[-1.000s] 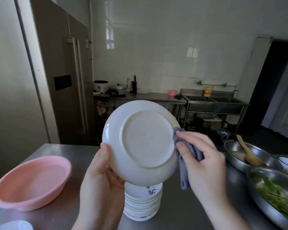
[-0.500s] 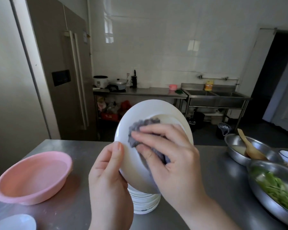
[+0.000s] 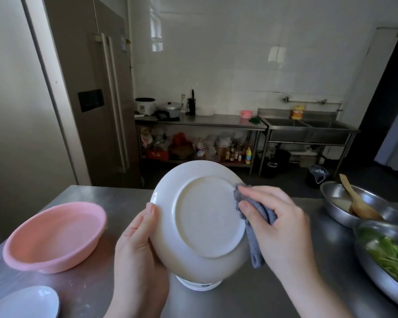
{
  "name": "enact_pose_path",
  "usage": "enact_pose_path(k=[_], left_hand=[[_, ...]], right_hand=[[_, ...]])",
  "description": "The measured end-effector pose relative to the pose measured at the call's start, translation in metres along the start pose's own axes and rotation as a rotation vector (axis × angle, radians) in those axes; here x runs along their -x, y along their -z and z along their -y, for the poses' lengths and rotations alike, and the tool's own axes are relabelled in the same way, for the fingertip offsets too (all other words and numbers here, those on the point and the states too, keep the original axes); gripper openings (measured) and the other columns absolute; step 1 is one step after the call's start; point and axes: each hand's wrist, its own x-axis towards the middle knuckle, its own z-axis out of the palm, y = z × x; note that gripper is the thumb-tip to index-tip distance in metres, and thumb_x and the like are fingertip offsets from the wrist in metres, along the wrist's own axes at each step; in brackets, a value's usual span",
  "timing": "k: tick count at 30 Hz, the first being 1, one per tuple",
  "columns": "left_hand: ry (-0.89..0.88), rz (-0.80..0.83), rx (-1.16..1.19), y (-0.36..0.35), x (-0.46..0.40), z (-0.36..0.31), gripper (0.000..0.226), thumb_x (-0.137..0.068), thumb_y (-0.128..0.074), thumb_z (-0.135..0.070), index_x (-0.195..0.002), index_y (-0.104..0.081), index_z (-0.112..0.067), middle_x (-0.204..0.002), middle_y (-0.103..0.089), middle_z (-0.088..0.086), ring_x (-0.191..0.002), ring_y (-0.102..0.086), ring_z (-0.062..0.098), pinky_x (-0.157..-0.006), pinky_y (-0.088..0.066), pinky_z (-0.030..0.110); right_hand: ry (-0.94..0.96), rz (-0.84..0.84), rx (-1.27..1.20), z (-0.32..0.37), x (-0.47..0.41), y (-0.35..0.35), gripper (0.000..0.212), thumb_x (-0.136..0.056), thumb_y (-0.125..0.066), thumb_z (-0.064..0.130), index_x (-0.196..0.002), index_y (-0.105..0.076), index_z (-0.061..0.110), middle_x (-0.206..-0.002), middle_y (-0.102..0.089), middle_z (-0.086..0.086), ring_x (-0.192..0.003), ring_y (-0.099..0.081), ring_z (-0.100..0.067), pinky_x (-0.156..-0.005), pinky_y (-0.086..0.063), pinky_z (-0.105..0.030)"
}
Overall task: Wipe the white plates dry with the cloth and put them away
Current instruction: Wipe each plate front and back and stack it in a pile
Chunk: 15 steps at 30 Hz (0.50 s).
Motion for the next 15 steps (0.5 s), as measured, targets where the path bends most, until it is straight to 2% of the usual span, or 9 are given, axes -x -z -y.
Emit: enact_pose_path(k=[3, 5, 9, 12, 15], left_hand=[[0.054, -0.090, 0.016, 0.010, -0.009, 0.014, 0.030, -0.093, -0.055, -0.033, -0.098, -0.076, -0.011, -0.097, -0.076, 0.007, -0.083, -0.073, 0.015, -0.056, -0.056, 0.023], [0.030, -0.160, -0.028, 0.020, -0.017, 0.023, 0.027, -0.095, -0.055, -0.030, -0.094, -0.076, -0.012, -0.090, -0.076, 0.003, -0.076, -0.072, 0.012, -0.054, -0.055, 0.021], [-0.261, -0.189, -0.370, 0.037, -0.035, 0.033, 0.020, -0.091, -0.062, -0.032, -0.080, -0.075, -0.022, -0.069, -0.068, -0.007, -0.062, -0.059, 0.004, -0.052, -0.046, 0.012], [-0.417, -0.082, -0.646, 0.038, -0.052, 0.040, 0.017, -0.088, -0.060, -0.039, -0.080, -0.072, -0.030, -0.070, -0.070, -0.010, -0.063, -0.060, -0.002, -0.057, -0.045, 0.011], [-0.621, 0.087, -1.039, 0.037, -0.067, 0.054, 0.024, -0.088, -0.054, -0.046, -0.079, -0.067, -0.028, -0.064, -0.065, -0.007, -0.058, -0.060, 0.007, -0.054, -0.047, 0.025]], right_hand=[[-0.094, 0.047, -0.027, -0.015, 0.012, -0.008, 0.033, -0.079, -0.072, 0.001, -0.092, -0.076, 0.032, -0.095, -0.068, 0.021, -0.093, -0.062, 0.006, -0.079, -0.041, -0.003], [-0.154, 0.054, -0.064, -0.023, 0.013, -0.007, 0.034, -0.079, -0.072, 0.000, -0.088, -0.076, 0.033, -0.093, -0.069, 0.021, -0.090, -0.063, 0.006, -0.075, -0.042, -0.003], [-0.151, -0.047, -0.040, -0.038, 0.016, 0.003, 0.033, -0.078, -0.072, 0.000, -0.087, -0.075, 0.031, -0.094, -0.069, 0.021, -0.091, -0.064, 0.004, -0.077, -0.042, -0.003], [-0.195, -0.028, -0.032, -0.051, 0.023, 0.004, 0.036, -0.079, -0.072, -0.001, -0.086, -0.074, 0.034, -0.095, -0.069, 0.021, -0.091, -0.064, 0.003, -0.077, -0.043, -0.004], [-0.254, 0.024, -0.046, -0.064, 0.034, 0.001, 0.035, -0.078, -0.072, 0.000, -0.085, -0.076, 0.034, -0.096, -0.069, 0.018, -0.091, -0.065, 0.001, -0.077, -0.043, -0.005]])
